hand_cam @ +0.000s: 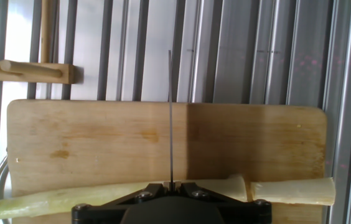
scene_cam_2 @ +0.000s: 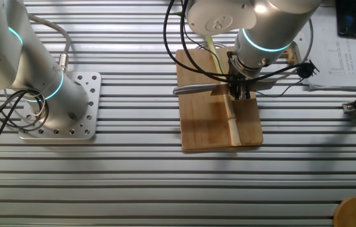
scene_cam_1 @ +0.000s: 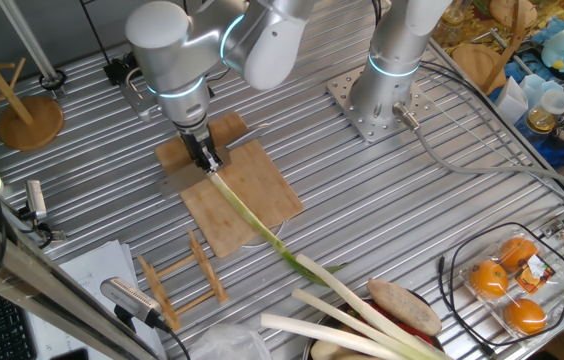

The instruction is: Chop the scallions

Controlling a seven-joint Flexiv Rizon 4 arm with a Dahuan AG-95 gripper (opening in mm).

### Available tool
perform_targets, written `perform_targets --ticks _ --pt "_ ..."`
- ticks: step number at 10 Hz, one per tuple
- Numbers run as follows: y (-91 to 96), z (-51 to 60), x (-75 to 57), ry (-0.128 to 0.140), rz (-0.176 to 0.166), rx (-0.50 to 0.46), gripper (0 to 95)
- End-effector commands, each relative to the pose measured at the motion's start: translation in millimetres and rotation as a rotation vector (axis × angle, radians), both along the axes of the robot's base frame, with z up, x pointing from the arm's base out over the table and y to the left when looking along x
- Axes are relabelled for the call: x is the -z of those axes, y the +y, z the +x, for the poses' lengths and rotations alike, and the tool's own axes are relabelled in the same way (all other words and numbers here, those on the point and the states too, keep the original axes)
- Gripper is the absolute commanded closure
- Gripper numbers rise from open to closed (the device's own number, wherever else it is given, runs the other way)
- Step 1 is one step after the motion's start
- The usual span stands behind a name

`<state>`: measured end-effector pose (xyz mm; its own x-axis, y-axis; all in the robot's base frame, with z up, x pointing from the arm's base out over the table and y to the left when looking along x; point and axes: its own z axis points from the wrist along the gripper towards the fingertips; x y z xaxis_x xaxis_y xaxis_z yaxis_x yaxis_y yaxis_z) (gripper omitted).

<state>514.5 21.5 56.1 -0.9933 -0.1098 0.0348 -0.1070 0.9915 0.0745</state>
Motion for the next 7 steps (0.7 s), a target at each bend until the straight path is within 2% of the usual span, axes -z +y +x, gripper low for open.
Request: perform_targets --ticks 1,7 --pt "-0.4 -0.3 0.7 -0.001 -0.001 -0.001 95.0" --pt "-0.7 -1.4 2.8 -0.003 -0.003 -0.002 95.0"
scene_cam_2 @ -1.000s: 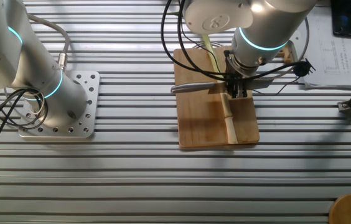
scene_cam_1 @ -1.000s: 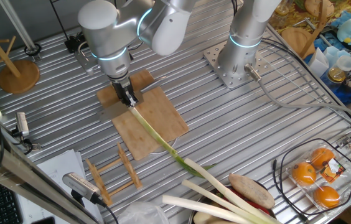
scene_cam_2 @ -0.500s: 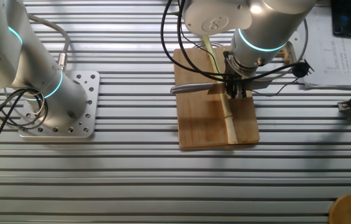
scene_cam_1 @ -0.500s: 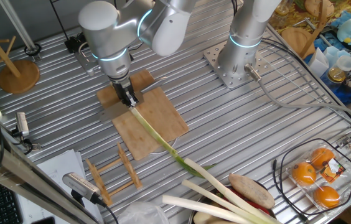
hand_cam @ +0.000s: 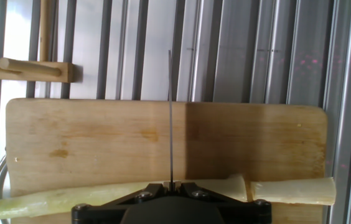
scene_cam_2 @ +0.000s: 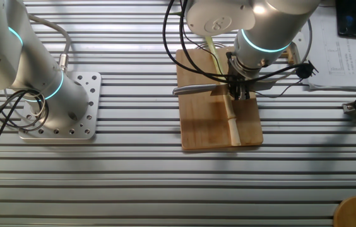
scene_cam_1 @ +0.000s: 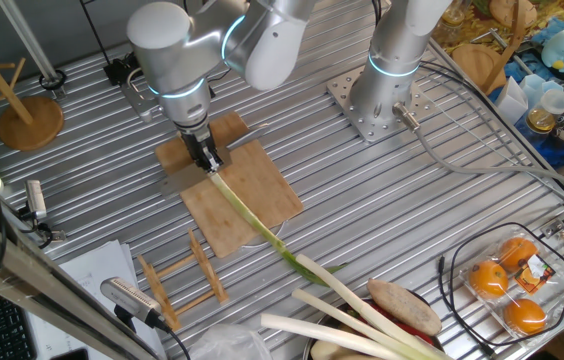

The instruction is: Chop the scallions

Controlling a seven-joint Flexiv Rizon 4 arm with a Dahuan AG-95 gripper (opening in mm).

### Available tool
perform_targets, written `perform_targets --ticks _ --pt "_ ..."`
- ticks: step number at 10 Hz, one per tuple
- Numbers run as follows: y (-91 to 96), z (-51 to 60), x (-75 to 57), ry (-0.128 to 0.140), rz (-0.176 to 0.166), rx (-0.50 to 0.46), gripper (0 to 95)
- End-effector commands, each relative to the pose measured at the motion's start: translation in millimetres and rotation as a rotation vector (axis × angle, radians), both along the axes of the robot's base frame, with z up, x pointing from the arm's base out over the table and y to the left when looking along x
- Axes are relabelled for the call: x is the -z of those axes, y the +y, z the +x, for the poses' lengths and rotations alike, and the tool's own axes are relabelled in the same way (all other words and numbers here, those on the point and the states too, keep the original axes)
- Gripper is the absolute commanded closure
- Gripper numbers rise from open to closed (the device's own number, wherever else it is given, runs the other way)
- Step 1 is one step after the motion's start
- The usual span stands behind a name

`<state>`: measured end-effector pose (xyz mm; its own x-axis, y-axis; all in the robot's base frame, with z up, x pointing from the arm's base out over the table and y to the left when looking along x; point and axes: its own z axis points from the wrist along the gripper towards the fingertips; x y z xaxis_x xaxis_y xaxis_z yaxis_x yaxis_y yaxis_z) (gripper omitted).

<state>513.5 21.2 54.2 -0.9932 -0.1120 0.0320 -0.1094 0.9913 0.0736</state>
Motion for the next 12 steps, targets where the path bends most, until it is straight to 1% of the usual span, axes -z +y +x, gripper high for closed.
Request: perform_targets --ticks 1,4,8,12 --pt "-0.5 -1.7 1.7 0.0 -0.002 0.0 95.0" --pt "-0.8 -6.1 3.0 -0.001 -0.001 -0.003 95.0" --pt "-1.0 -8.7 4.0 -0.002 -0.003 -0.003 95.0" --pt "-0.5 -9.5 1.9 -0.002 -0.005 -0.005 95.0"
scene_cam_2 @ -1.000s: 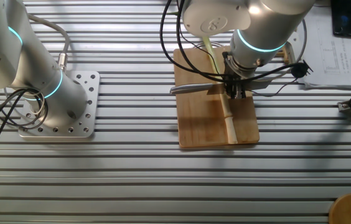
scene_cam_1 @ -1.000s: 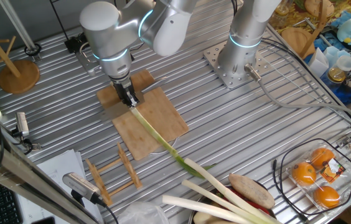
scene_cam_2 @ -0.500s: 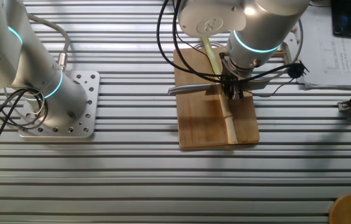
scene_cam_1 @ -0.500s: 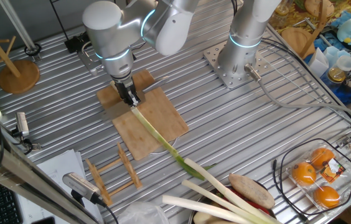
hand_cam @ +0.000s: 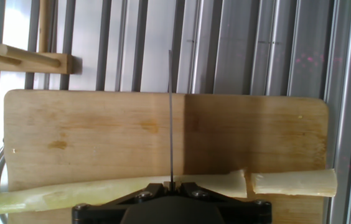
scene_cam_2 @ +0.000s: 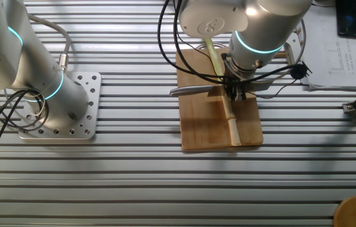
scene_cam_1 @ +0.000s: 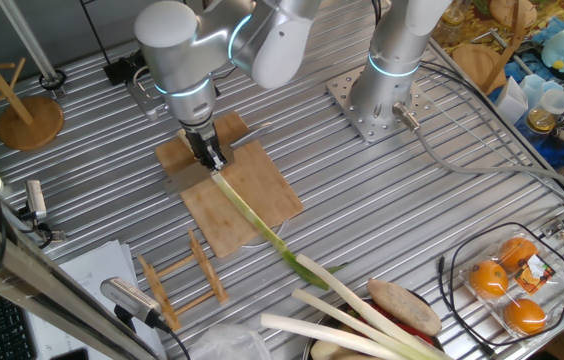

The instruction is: Chop the scallions

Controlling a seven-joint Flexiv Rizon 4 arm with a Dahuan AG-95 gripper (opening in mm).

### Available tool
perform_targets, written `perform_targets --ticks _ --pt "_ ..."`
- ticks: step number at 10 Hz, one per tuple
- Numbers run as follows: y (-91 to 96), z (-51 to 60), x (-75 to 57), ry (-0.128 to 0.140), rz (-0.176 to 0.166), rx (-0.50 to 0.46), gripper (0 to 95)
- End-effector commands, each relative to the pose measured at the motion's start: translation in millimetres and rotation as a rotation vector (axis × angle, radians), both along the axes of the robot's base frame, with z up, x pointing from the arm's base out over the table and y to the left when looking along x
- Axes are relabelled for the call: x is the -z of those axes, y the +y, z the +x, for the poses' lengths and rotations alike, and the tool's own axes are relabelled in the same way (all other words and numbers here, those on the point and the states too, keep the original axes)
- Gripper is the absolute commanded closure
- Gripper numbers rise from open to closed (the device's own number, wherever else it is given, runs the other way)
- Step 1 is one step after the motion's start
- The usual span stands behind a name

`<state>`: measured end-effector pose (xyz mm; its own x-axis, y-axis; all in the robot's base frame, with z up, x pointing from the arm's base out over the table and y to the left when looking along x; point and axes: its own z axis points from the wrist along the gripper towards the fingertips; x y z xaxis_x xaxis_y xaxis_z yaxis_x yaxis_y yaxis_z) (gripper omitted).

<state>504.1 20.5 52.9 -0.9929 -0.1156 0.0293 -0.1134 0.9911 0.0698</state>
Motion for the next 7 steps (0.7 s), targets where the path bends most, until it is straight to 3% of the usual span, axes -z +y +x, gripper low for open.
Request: perform_targets --ticks 1,7 --pt "0.0 -0.4 1.2 0.001 -0.002 -0.002 95.0" --pt "-0.7 -2.9 4.5 0.002 -0.006 -0.005 95.0"
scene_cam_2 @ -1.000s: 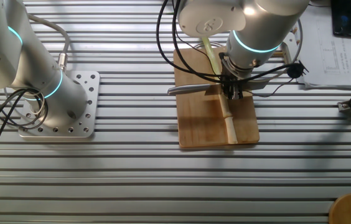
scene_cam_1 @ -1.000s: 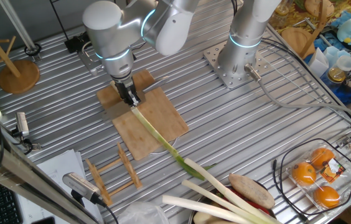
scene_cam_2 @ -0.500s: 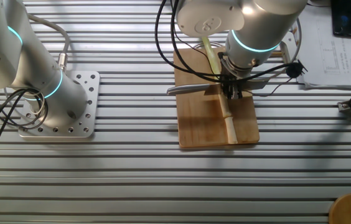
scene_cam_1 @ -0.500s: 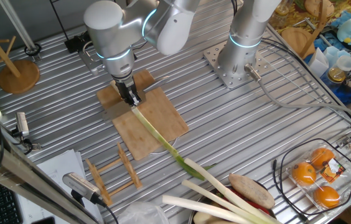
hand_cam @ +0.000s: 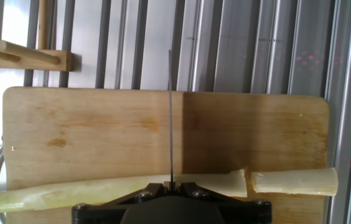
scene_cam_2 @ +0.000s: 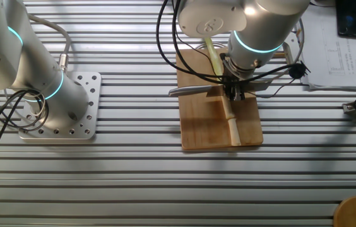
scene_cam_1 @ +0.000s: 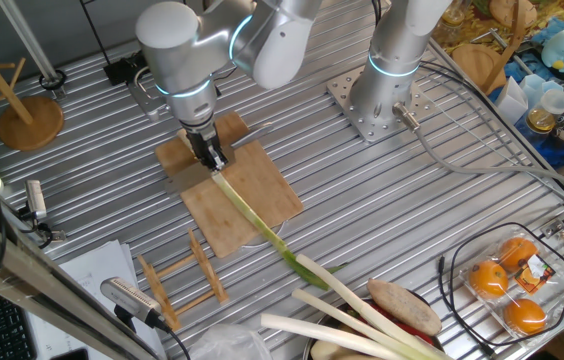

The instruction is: Chop the scallions

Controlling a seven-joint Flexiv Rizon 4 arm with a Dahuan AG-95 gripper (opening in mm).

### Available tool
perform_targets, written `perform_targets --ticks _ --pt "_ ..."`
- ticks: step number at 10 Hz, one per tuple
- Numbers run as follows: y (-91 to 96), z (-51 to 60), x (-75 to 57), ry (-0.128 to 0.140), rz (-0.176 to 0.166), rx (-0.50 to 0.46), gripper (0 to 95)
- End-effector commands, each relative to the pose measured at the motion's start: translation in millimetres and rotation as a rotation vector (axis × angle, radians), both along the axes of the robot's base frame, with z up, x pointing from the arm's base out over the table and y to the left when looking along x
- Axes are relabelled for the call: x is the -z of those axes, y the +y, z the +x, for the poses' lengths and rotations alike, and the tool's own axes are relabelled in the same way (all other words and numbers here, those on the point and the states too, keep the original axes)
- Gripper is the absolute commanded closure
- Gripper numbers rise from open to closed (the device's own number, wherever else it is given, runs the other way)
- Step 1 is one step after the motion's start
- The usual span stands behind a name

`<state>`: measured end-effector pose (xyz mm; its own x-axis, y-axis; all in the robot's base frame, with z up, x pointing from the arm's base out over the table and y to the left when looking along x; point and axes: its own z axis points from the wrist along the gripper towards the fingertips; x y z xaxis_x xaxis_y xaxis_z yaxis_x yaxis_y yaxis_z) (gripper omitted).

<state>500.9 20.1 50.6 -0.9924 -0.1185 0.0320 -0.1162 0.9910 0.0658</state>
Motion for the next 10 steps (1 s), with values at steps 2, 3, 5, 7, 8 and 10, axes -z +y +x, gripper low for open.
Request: perform_targets --ticks 2,3,5,7,8,10 --pt "-1.8 -2.3 10.0 -0.002 0.004 0.002 95.0" --pt "-1.7 -5.0 12.6 -0.002 0.003 0.008 95.0" --pt "1.1 -6.4 28.6 -0.004 -0.008 0.014 95.0" --pt "4.6 -9.9 68.4 -0.042 -0.035 0.011 95.0" --pt "5.1 -11.3 77.1 -0.042 -0.048 0.007 95.0" --pt "5.2 -11.4 78.8 -0.039 -0.06 0.003 95.0"
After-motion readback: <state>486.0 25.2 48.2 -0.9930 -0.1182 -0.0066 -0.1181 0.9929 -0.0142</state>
